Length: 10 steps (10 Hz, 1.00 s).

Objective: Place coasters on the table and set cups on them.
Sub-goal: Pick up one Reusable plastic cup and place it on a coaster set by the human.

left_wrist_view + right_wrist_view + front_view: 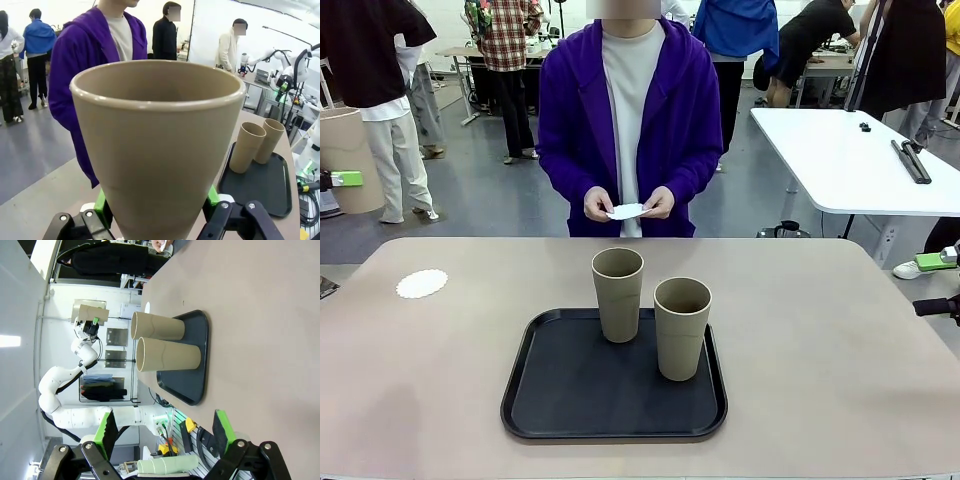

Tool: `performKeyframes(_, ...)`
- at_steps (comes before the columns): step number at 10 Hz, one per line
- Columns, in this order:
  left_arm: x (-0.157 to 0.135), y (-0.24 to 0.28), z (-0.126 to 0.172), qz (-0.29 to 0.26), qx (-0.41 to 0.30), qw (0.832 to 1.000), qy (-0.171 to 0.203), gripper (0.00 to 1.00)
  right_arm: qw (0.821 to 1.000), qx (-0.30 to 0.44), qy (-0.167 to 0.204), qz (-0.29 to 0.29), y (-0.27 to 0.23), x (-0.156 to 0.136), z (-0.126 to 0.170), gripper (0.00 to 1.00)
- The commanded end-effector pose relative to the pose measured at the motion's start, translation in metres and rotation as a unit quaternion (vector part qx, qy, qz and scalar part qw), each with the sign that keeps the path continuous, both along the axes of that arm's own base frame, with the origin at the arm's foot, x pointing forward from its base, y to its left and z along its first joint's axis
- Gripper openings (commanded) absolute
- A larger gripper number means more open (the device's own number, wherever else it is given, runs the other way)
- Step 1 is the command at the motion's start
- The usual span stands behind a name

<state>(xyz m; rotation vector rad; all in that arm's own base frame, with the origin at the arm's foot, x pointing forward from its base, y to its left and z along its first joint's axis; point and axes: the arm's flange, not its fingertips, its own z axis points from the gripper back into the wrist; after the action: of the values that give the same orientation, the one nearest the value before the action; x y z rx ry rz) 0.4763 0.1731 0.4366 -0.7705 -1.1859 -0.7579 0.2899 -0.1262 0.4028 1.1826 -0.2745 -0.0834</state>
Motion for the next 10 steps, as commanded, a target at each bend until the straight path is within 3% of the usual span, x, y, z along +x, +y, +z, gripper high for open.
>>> performKeyframes(1, 0.005, -0.016, 0.004, -0.017, -0.008, 1.0, 0.006, 0.84, 1.0, 0.003, -0.005, -0.001, 0.0, 0.0, 0.001, 1.0)
performKeyframes(9, 0.001, 0.0, -0.004, -0.001, -0.001, 1.0, 0.004, 0.84, 1.0, 0.003, -0.005, -0.001, 0.0, 0.0, 0.001, 1.0)
performKeyframes(10, 0.014, -0.004, -0.02, -0.031, 0.009, 0.999, -0.002, 0.84, 1.0, 0.003, -0.005, -0.001, 0.0, 0.0, 0.001, 1.0)
